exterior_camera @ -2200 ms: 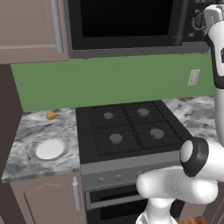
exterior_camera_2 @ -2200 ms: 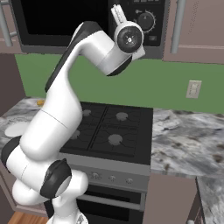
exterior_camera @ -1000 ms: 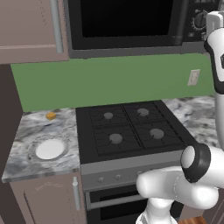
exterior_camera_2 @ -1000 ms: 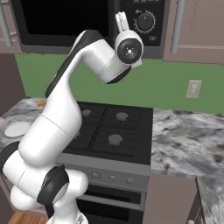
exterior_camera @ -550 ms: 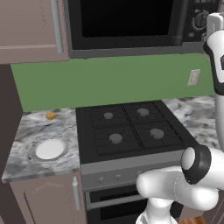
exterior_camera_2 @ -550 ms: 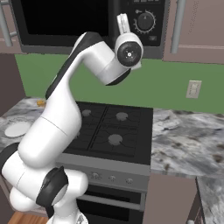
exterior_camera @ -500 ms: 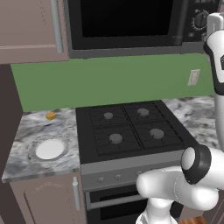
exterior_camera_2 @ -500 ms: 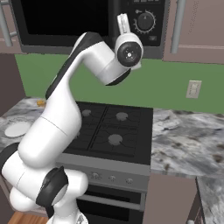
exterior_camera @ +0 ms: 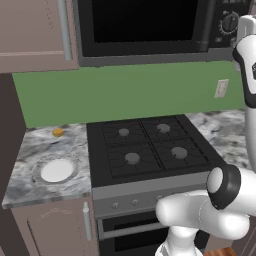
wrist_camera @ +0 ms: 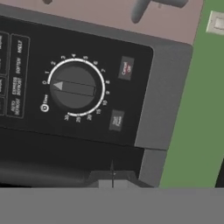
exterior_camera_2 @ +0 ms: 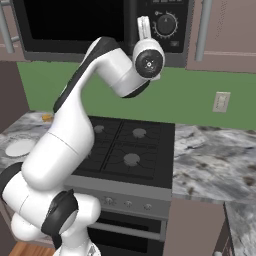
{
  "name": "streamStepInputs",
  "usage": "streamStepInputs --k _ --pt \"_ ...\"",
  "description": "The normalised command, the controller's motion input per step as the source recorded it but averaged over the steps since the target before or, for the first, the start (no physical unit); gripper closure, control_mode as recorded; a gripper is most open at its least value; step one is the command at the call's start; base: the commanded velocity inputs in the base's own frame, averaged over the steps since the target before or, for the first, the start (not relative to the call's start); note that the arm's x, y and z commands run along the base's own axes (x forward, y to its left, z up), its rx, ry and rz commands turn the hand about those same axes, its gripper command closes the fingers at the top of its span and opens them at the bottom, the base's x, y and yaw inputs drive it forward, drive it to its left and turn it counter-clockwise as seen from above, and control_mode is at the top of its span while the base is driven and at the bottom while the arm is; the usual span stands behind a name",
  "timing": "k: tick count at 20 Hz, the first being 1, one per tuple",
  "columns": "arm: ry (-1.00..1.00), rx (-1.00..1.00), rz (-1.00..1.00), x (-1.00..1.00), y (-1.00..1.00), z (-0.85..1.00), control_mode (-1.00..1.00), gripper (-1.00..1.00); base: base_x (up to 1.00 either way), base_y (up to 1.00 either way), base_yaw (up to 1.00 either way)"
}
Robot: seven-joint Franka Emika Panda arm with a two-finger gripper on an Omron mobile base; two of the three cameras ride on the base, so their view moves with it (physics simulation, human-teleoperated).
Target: Pick the squash from the counter and place it in the microwave. Then turn on the microwave.
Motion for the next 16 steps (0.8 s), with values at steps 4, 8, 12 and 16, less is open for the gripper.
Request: streamStepInputs --k 4,8,12,16 --pt "0.00 0.06 0.00 0.06 -0.03 -0.04 -1.00 1.00 0.00 0.00 0.00" --pt "0.00 0.05 0.00 0.13 -0.01 -0.04 -1.00 1.00 0.00 0.00 0.00" --pt "0.00 0.03 0.00 0.14 0.00 -0.06 -1.00 1.00 0.00 0.00 0.00" --pt "0.00 0.03 0.00 0.14 0.00 -0.02 -1.00 1.00 0.00 0.00 0.00"
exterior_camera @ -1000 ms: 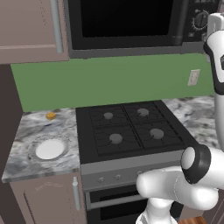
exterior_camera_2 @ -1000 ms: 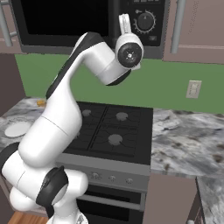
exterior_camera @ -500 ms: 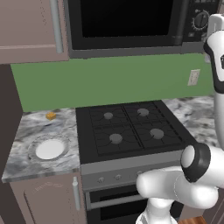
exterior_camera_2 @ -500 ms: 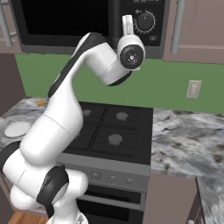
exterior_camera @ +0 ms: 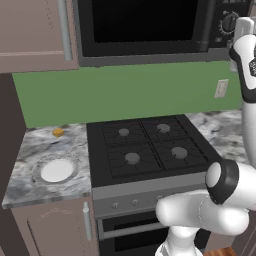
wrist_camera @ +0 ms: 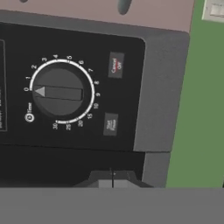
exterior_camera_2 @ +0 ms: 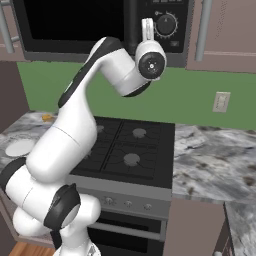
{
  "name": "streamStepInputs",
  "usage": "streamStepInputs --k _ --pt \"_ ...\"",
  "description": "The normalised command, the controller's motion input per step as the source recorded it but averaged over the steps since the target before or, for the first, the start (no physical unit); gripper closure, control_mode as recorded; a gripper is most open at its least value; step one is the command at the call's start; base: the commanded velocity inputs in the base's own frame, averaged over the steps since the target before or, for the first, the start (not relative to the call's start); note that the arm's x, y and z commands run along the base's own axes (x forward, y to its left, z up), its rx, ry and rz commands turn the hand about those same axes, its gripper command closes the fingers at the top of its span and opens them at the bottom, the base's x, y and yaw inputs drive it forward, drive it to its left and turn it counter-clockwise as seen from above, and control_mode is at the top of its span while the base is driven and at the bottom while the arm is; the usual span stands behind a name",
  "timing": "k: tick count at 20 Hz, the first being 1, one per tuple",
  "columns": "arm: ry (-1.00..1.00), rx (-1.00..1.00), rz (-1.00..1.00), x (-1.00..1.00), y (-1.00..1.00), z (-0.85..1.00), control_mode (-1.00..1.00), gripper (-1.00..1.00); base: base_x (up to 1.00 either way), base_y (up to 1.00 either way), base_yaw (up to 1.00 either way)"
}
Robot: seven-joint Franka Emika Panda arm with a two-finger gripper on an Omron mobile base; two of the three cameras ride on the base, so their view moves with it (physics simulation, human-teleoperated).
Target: Pick the squash from the counter and place it in the microwave. Then turn on the microwave.
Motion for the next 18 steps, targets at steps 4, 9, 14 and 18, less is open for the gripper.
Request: streamStepInputs --k 4,9,14,18 --pt "0.00 0.04 0.00 0.09 -0.06 0.00 -1.00 1.00 0.00 0.00 0.00" --pt "0.00 0.05 0.00 0.10 -0.09 0.00 -1.00 1.00 0.00 0.00 0.00" --pt "0.00 0.04 0.00 0.12 -0.07 0.00 -1.00 1.00 0.00 0.00 0.00" --pt "0.00 0.04 0.00 0.12 -0.05 0.00 -1.00 1.00 0.00 0.00 0.00"
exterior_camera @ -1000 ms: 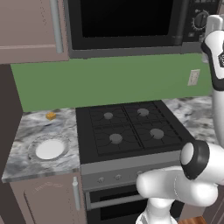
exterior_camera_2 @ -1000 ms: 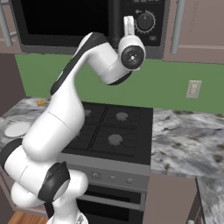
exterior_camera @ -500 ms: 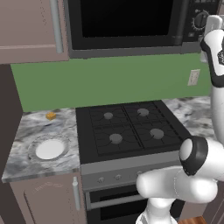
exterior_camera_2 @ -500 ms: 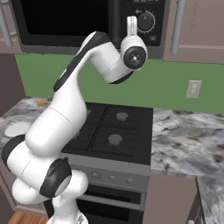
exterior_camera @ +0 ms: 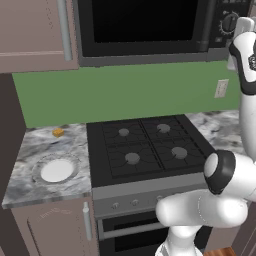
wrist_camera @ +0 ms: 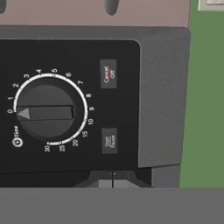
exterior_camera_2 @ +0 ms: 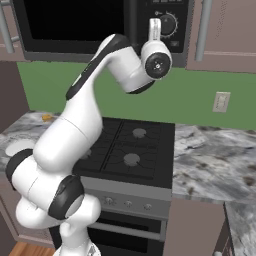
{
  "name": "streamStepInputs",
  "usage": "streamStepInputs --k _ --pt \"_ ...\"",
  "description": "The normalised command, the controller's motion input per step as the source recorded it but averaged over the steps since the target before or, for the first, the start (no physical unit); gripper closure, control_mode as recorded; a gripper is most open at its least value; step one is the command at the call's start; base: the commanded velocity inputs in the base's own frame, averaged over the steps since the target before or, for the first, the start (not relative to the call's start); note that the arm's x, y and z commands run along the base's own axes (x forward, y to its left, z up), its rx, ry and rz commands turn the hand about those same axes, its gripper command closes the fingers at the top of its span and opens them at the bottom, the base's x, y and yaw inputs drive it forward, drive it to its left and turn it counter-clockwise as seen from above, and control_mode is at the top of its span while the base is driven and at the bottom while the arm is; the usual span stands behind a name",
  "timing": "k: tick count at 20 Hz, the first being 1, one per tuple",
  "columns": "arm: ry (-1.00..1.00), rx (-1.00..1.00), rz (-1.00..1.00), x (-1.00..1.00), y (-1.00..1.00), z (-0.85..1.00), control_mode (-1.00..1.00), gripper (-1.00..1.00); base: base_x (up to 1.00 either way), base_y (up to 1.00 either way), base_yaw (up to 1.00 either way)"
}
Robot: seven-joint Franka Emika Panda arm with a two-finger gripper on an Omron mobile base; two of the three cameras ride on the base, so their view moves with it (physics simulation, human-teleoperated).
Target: Pick the squash from the counter and place it in the microwave. Then turn on the microwave.
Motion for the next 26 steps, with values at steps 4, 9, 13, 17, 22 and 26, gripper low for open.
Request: streamStepInputs --k 4,9,13,17,22,26 --pt "0.00 0.04 0.00 0.13 -0.04 0.00 -1.00 1.00 0.00 0.00 0.00" --pt "0.00 0.04 0.00 0.13 -0.02 0.00 -1.00 1.00 0.00 0.00 0.00" --pt "0.00 0.04 0.00 0.13 -0.01 0.00 -1.00 1.00 0.00 0.00 0.00" --pt "0.00 0.04 0.00 0.14 -0.02 0.00 -1.00 1.00 0.00 0.00 0.00" --pt "0.00 0.04 0.00 0.15 -0.03 0.00 -1.00 1.00 0.00 0.00 0.00" --pt "0.00 0.04 0.00 0.15 -0.04 0.00 -1.00 1.00 0.00 0.00 0.00"
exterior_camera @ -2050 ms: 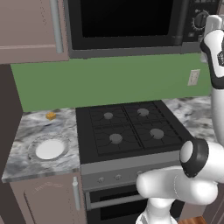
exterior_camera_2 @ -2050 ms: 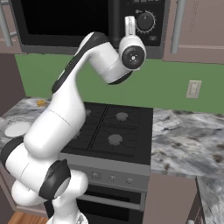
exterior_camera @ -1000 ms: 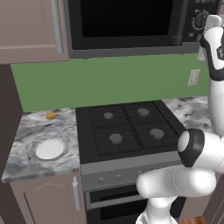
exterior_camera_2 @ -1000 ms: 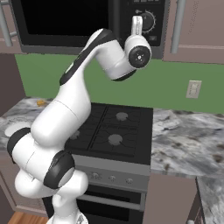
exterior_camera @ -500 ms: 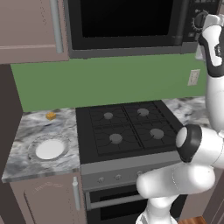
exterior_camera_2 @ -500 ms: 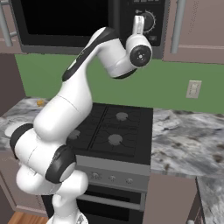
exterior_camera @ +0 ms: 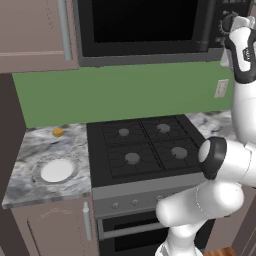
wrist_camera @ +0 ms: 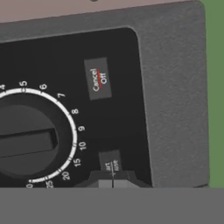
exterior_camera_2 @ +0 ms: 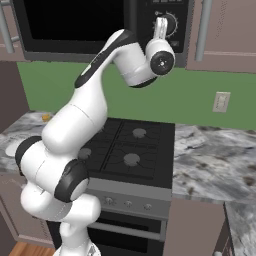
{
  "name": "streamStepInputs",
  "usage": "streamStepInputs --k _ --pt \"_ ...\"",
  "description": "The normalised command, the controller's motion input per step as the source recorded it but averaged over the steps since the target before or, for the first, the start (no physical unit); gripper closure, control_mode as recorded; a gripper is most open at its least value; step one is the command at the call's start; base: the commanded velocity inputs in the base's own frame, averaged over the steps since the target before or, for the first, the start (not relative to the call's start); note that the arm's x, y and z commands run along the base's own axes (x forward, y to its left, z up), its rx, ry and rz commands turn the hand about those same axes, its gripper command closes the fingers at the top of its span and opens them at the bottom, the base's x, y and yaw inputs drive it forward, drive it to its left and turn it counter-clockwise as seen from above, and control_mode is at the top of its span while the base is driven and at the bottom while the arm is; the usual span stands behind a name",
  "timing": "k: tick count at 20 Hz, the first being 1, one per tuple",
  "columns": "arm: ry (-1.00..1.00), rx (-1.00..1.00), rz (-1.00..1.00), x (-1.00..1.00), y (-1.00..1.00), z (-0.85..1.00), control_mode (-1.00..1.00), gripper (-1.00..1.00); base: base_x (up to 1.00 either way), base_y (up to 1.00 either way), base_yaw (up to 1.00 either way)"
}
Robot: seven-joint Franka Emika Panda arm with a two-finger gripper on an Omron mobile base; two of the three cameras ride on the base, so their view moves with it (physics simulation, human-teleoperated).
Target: Pick the squash from the counter and place it in the microwave. Then turn on the microwave.
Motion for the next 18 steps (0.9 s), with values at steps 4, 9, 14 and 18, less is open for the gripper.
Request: streamStepInputs --k 4,9,14,18 --pt "0.00 0.04 0.00 0.17 -0.03 0.00 -1.00 1.00 0.00 0.00 0.00" --pt "0.00 0.04 0.00 0.19 -0.04 -0.01 -1.00 1.00 0.00 0.00 0.00" --pt "0.00 0.04 0.00 0.20 -0.04 -0.02 -1.00 1.00 0.00 0.00 0.00" --pt "0.00 0.04 0.00 0.21 -0.04 -0.04 -1.00 1.00 0.00 0.00 0.00"
